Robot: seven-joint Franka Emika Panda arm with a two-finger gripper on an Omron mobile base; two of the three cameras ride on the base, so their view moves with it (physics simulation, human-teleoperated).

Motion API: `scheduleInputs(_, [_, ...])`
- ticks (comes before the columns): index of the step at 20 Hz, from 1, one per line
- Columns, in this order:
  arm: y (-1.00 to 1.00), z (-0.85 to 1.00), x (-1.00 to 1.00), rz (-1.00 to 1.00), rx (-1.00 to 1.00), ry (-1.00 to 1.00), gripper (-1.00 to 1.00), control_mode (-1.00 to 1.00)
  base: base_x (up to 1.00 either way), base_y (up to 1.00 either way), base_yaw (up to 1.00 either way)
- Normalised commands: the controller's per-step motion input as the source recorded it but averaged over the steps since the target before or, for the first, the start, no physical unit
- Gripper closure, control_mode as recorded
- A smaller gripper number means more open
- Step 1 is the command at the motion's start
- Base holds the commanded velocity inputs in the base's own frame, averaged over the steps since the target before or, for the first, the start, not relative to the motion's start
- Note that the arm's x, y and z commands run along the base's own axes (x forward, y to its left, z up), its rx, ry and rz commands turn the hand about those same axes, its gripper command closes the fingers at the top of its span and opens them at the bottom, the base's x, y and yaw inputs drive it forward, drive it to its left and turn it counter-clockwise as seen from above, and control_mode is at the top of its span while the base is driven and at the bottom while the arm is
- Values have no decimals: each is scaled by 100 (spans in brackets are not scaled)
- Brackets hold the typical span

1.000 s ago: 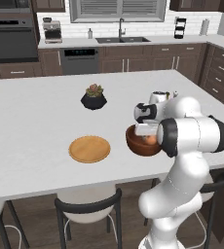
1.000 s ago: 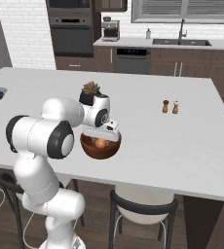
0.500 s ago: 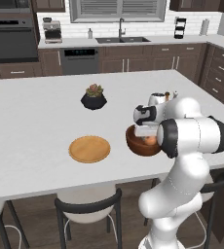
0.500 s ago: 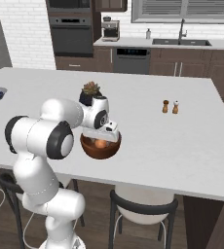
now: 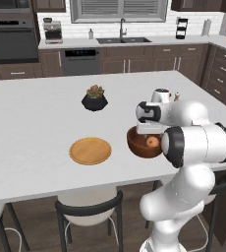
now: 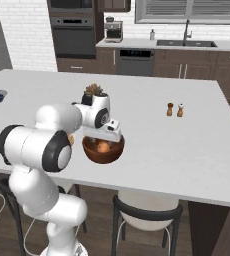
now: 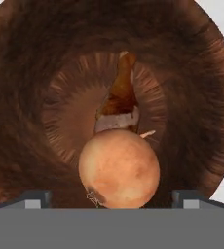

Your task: Pick the chicken drumstick and onion from their plates and place them in the bowl. Then put the bowl in the fridge.

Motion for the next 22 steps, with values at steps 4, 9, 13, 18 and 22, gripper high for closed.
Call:
scheduleInputs(4, [53, 42, -3, 0, -4, -7, -100, -100, 0, 0, 0])
scheduleInputs(9, [77, 15, 0, 1, -3, -3, -100, -100, 0, 0, 0])
scheduleInputs(13, [63, 0, 0, 2, 0, 0, -100, -100, 0, 0, 0])
scheduleInputs(18, [12, 0, 0, 1, 0, 0, -100, -100, 0, 0, 0])
scheduleInputs(22, [-1, -11, 13, 0, 0, 0, -100, -100, 0, 0, 0])
